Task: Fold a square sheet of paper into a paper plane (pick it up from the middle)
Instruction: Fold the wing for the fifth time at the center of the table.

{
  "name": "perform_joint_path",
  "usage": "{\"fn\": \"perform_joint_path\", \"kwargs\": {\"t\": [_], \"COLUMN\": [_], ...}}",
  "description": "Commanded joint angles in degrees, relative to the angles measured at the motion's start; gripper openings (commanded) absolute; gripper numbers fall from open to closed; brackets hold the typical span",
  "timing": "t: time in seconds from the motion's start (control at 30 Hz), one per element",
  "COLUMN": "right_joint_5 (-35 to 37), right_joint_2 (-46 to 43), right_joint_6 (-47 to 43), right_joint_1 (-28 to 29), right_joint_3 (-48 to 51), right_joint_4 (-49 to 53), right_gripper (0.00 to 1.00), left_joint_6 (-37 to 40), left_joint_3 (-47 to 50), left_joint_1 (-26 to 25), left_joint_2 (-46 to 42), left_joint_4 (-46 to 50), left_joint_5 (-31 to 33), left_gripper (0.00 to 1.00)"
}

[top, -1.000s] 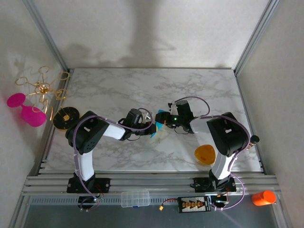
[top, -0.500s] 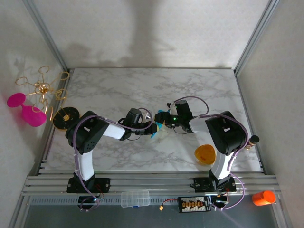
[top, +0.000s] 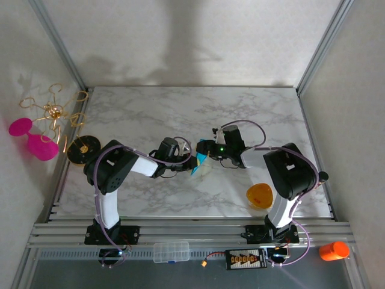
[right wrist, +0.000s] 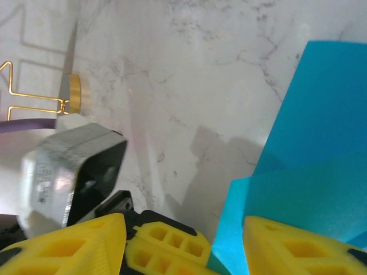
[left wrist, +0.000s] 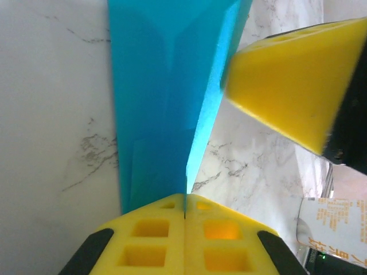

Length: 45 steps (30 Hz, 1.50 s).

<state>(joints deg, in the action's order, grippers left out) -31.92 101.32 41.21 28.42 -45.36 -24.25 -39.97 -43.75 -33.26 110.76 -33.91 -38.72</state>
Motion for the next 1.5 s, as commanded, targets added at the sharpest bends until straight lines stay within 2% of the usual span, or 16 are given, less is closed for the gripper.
{"fn": "perform_joint_path", "kwargs": {"t": [0.0,0.17,0.43,0.87,1.47], "right_joint_5": [2.25,2.54,0.92,-2.19,-2.86], "right_joint_2": [-2.79,-2.28,0.46,4.13,7.06], "right_joint_6": [-1.74,-2.03,-2.01,-1.9,-2.1], "right_joint_1": [-0.2,-0.21,0.1,0.8,1.03], "right_joint_3": [1.66,1.94,0.7,-1.72,-3.68], "right_joint_4": [0.06,0.56,0.59,1.68,3.52], "right_gripper": [0.57,0.55,0.49,0.48,0.47], "left_joint_6": [-1.92,-3.82,-5.87,-6.98,-6.71], "left_joint_3": [0.95,0.34,-0.74,-0.94,-0.82], "left_joint_1": [1.26,1.52,1.7,2.02,2.05], "left_joint_2": [2.57,3.07,3.34,3.89,4.58], "left_joint_4": [2.52,3.84,6.72,7.46,7.5], "left_joint_5": [0.78,0.41,1.18,1.45,1.37], "left_gripper": [0.04,0.0,0.0,0.0,0.08]}}
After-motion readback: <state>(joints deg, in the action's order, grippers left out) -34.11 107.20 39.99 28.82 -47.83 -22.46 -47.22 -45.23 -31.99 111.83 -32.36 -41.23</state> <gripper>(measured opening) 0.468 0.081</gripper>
